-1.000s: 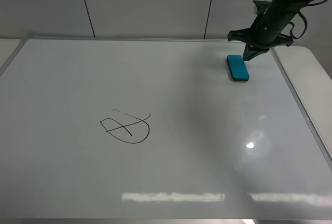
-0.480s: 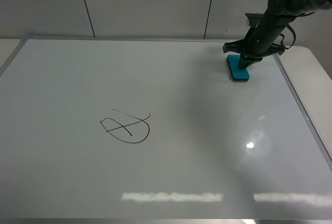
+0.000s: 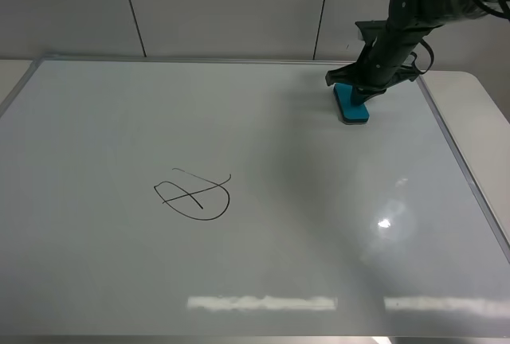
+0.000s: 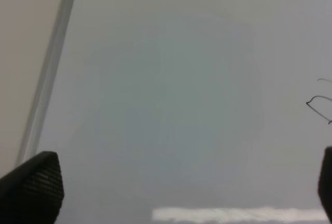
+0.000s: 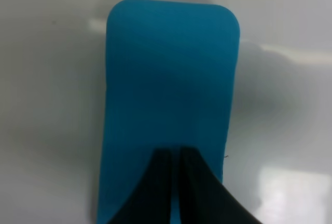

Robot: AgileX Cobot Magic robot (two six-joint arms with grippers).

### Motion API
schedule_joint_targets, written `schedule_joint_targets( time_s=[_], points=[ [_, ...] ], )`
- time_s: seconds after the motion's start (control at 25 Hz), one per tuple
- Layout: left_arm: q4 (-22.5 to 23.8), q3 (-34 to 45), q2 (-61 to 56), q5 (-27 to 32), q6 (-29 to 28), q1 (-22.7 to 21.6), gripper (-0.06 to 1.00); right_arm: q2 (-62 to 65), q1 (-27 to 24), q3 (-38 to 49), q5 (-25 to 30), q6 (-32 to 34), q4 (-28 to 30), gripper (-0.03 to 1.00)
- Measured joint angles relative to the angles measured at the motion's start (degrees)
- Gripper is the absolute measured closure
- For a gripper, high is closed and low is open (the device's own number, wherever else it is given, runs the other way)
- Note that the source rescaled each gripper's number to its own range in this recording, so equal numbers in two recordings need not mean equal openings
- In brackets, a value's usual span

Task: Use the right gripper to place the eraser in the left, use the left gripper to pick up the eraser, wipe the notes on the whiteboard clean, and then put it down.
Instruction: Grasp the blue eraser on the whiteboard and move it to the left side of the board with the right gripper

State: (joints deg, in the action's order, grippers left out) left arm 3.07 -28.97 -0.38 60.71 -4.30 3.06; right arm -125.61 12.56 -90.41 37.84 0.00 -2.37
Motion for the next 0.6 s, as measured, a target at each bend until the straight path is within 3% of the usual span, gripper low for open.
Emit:
schedule_joint_targets(
  time_s=[0.36, 0.6],
  points=[
    [0.0, 0.0, 0.0, 0.0, 0.0, 0.0, -0.06, -1.0, 13.6, -0.3, -1.8, 0.5, 0.1, 0.97],
    [0.0, 0.0, 0.0, 0.0, 0.0, 0.0, -0.06, -4.1, 25.8, -1.3, -11.1, 5.6, 0.2, 0.97]
  ],
)
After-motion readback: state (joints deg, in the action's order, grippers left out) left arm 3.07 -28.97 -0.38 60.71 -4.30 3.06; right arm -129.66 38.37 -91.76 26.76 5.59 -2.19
